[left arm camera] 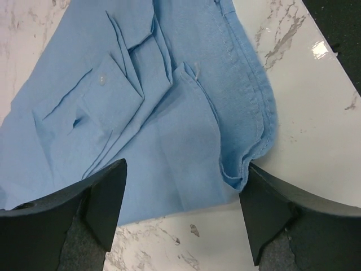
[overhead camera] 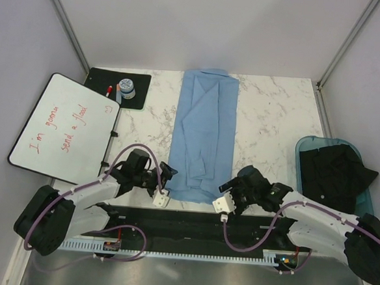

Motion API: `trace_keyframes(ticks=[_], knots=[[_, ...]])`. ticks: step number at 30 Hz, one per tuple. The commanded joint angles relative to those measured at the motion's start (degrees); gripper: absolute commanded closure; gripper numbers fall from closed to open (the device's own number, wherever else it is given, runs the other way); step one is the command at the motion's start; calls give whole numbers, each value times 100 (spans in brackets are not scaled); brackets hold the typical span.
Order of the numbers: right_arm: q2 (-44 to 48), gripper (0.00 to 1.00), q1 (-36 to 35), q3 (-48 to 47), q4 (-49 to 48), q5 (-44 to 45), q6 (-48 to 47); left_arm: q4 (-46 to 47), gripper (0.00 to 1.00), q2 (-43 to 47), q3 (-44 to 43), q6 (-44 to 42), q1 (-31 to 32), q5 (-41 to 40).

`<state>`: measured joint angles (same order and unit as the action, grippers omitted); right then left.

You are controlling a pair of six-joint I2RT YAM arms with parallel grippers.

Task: Fold and stack the long sleeve shirts
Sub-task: Fold the shirt

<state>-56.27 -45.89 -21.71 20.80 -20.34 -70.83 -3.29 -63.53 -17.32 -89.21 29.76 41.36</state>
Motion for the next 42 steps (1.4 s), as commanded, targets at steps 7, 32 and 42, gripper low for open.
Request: trace_keyframes(ticks=[7,32,42], knots=[[-736,75,-421,317,-1131,662,60,-110,55,-512,-8,-263,416,-119],[1312,100,-2003,-1053,1375,1462,1818,-2442,98,2108,-702,1406,1269,-331],[146,100,95,-2081,1234,488,791,-1650,98,387,-2317,1460,198,248]])
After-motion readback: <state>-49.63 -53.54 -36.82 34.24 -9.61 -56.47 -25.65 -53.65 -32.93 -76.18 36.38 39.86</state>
